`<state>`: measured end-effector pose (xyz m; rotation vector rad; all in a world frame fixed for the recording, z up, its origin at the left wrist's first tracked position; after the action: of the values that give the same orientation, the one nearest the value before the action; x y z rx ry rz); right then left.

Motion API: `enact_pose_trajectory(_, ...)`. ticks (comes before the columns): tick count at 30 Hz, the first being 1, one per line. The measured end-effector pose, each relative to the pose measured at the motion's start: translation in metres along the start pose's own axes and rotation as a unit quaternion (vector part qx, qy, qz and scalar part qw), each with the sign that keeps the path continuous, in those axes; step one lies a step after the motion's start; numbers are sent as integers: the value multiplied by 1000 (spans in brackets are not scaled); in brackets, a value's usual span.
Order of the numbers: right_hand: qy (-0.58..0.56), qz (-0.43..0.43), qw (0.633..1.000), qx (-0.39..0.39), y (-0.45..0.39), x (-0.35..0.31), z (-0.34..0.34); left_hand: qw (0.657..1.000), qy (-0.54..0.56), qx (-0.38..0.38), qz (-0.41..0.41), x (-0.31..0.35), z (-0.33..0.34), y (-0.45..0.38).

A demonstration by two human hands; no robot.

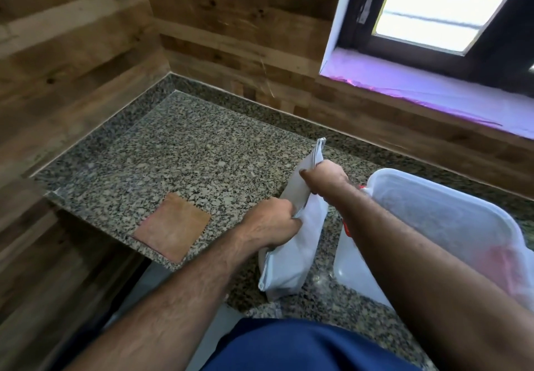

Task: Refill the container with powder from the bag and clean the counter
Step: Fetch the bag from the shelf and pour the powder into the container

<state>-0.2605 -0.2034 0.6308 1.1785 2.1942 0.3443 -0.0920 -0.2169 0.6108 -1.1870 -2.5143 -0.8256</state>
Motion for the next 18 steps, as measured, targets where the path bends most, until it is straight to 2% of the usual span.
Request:
enact_pose_trajectory(2, 12, -5, 1000, 2, 9, -1, 1, 1000, 15, 0, 2, -2, -1, 2)
enact_pose_trajectory(5, 78, 1, 995, -59, 21, -4, 10, 999, 34, -8, -5, -2, -1, 5)
enact_pose_trajectory(10, 85, -13, 996, 20, 24, -11, 7, 997, 65, -28, 5, -1, -10, 13)
enact_pose_trajectory(12, 103, -33, 994, 34, 33, -16, 2, 991, 130, -32, 5, -9, -14, 19)
enact_pose_trajectory(15, 118, -86, 987, 72, 44, -23, -12, 967, 255, 19, -18, -27, -23, 27)
enact_pose_trajectory(18, 142, -164, 967, 130, 58, -40, -32, 944, 302, 114, -60, -48, -33, 28)
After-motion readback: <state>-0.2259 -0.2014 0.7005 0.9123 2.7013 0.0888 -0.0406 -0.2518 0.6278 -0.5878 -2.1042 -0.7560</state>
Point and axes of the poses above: each hand's wrist, its own y-axis away from the middle knuckle, its own z-axis out of the palm, x = y × z, the point moved 2 cm from there along -y, towards the middle knuckle, and after that the axes turned 6 degrees about -x, right-handed, at the moved point
